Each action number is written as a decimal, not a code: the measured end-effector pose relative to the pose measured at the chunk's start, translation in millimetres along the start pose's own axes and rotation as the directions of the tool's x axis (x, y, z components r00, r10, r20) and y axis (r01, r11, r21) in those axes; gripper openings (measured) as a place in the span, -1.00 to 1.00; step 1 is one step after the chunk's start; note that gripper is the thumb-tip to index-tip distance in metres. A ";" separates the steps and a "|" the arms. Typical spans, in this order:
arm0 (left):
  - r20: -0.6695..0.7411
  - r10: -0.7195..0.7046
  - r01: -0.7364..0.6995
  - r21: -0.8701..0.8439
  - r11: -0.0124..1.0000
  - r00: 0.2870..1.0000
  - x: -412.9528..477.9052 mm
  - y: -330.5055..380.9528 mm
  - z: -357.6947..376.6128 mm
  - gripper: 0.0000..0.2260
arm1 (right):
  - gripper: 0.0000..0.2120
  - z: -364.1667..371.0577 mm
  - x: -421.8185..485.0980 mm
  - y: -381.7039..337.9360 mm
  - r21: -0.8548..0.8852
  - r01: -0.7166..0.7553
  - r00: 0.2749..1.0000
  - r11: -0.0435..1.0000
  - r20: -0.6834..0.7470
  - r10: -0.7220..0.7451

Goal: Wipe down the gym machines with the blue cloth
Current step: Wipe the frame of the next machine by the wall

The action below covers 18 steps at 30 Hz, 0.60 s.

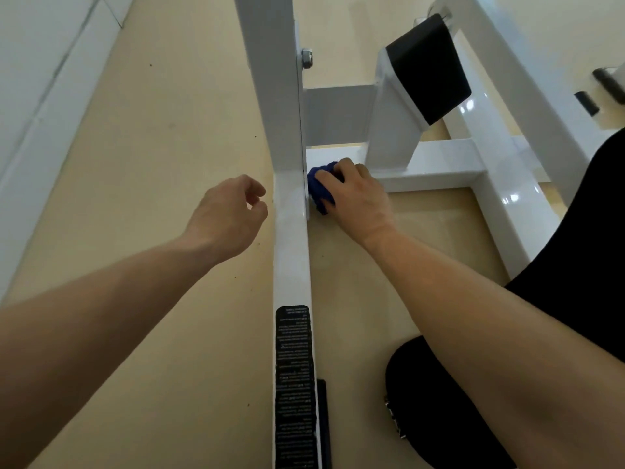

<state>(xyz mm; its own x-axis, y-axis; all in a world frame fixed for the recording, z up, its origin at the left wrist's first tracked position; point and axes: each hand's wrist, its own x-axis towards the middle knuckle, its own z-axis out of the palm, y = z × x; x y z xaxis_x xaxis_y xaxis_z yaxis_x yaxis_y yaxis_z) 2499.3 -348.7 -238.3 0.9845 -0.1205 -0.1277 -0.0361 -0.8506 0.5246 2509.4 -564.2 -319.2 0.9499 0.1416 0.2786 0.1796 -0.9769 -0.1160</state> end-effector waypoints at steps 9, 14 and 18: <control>0.029 0.105 -0.105 0.020 0.994 0.994 -1.0 12.4 14.3 -0.75 | -0.71 -11.2 -29.9 65.1 -0.219 -0.077 0.996 0.973 0.034 0.086; -0.008 0.126 -0.126 0.014 0.992 0.992 2.4 14.0 12.7 -0.77 | -0.75 -21.5 -51.2 99.2 -0.180 -0.287 0.958 0.941 -0.060 0.281; -0.041 0.124 -0.123 0.011 0.992 0.991 5.6 17.8 11.5 -0.77 | -0.75 -14.6 -34.3 72.5 -0.103 -0.228 0.972 0.968 -0.088 0.220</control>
<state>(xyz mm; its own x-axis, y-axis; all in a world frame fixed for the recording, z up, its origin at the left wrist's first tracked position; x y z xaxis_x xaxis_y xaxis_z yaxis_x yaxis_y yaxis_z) 2502.2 -370.4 -239.3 0.9786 -0.2037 -0.0272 -0.1592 -0.8348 0.5271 2486.1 -642.2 -323.2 0.9399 -0.0912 0.3291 -0.0692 -0.9945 -0.0780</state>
